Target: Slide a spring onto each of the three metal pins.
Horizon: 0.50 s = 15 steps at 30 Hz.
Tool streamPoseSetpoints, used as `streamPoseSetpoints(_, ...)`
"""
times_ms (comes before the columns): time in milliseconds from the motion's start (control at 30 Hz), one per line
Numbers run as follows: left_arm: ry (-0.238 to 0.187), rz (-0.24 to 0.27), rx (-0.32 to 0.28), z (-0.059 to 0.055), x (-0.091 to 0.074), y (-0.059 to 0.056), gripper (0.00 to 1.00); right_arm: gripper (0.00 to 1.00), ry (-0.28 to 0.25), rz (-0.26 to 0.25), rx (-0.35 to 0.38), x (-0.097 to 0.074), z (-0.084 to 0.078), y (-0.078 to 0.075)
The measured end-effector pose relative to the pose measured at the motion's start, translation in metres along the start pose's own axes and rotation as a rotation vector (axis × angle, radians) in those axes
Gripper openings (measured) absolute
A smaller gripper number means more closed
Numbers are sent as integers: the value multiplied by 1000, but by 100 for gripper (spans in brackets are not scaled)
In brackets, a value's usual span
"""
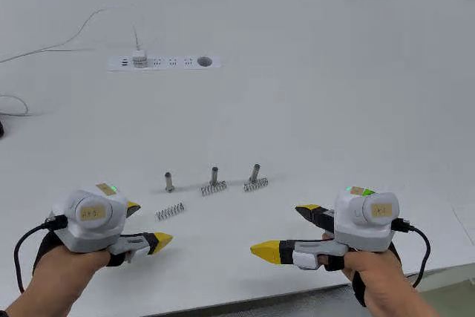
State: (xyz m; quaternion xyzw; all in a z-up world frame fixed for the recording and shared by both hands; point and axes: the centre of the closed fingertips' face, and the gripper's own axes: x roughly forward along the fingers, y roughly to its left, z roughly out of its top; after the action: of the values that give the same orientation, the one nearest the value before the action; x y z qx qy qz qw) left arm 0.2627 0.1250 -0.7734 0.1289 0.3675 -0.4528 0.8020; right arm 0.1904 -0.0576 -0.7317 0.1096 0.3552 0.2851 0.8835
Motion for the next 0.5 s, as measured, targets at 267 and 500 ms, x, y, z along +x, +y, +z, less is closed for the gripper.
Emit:
streamPoseSetpoints(267, -1, -1, 3, 2, 15, 4, 42, 92, -1, -3, 5, -2, 1, -2)
streamPoseSetpoints(500, 17, -9, 19, 2, 28, 4, 35, 92, -9, -12, 13, -6, 2, -6)
